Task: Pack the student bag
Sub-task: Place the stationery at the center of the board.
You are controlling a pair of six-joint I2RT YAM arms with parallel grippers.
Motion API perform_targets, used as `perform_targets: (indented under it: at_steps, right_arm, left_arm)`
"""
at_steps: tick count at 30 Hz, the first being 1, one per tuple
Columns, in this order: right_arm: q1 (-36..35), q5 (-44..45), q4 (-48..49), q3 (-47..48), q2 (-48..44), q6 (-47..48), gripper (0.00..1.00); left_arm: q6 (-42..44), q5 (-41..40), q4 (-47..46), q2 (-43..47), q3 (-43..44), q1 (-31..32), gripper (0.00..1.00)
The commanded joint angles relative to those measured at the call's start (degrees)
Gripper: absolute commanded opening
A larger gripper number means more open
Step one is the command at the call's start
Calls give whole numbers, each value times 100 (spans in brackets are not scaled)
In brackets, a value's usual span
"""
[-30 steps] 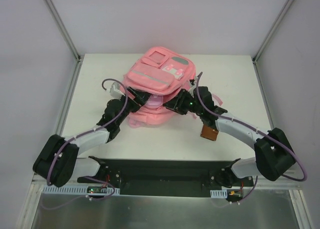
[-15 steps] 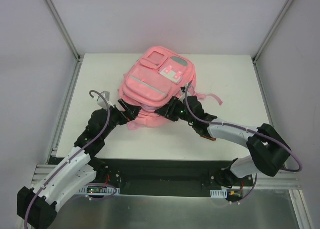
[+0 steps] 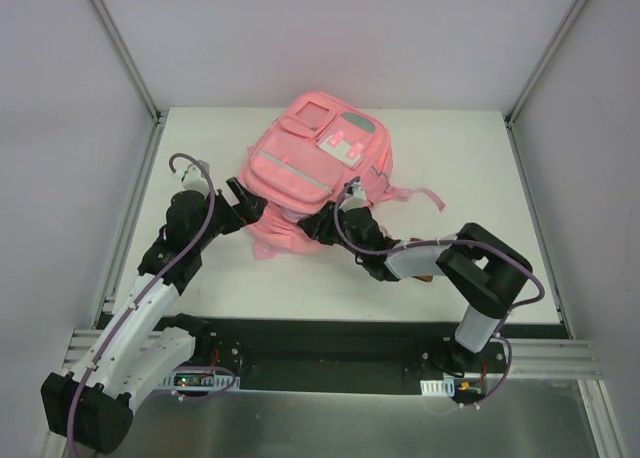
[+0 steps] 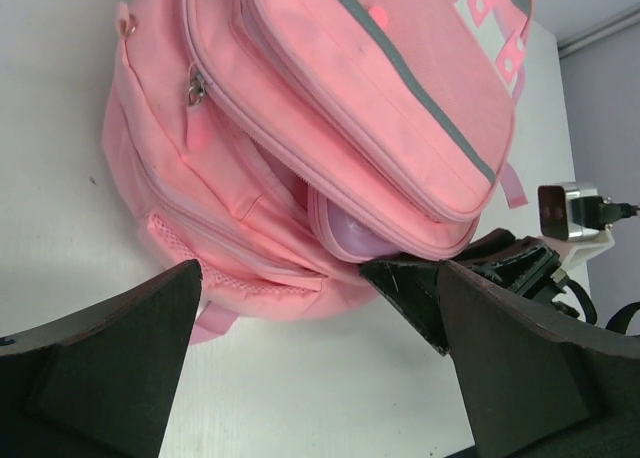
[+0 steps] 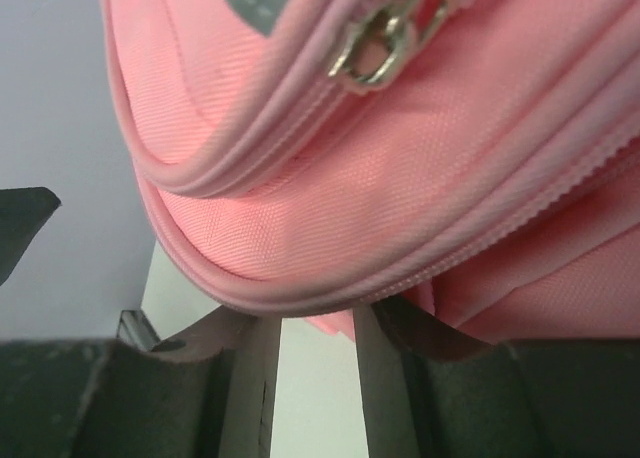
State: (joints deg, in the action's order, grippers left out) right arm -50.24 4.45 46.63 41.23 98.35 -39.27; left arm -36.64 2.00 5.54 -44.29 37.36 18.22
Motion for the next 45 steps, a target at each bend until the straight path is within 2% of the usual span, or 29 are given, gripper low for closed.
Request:
perform_targets:
  at_steps: [1,4,7,8,13,15,19,23,29,35,43,45]
  right_arm:
    - [-4,961,1260,341,193,990,36]
    - [-12,1154,1488,464,264,1359,37]
    - [-12,1900,1532,561,247,1693,41]
    - [-21,2328,1664,570,360,1772,45]
    - [5,3061,2251,1026,1036,2273,57]
    - [49,3342,2272,1115,1309,2126,64]
    - [58,3449,2104,1212,1380,2151,69]
    - [58,2686,3043,581,1092,2248,72]
    - [49,2219,2439,-53,195,1230,73]
    - [49,1902,2693,-528,-17,-71,72]
    - [58,1752,2351,77,228,-1548,72]
    - [75,1761,1967,367,351,-2039,73]
  left_arm:
    - [262,231,175,-79,175,-90,99]
    - [237,116,193,-193,61,-204,99]
    - [201,134,114,-378,-54,-353,99]
    - [201,143,53,-509,-89,-398,99]
    - [140,476,-360,-861,-317,-512,99]
    - [105,547,-387,-871,-335,-512,99]
    - [78,574,-387,-748,-414,-512,99]
    - [122,521,-396,-616,-449,-521,99]
    - [131,459,-404,-624,-414,-521,99]
    - [175,486,-396,-607,-344,-521,99]
    - [228,521,-370,-528,-291,-530,99]
    - [236,547,-343,-519,-265,-538,99]
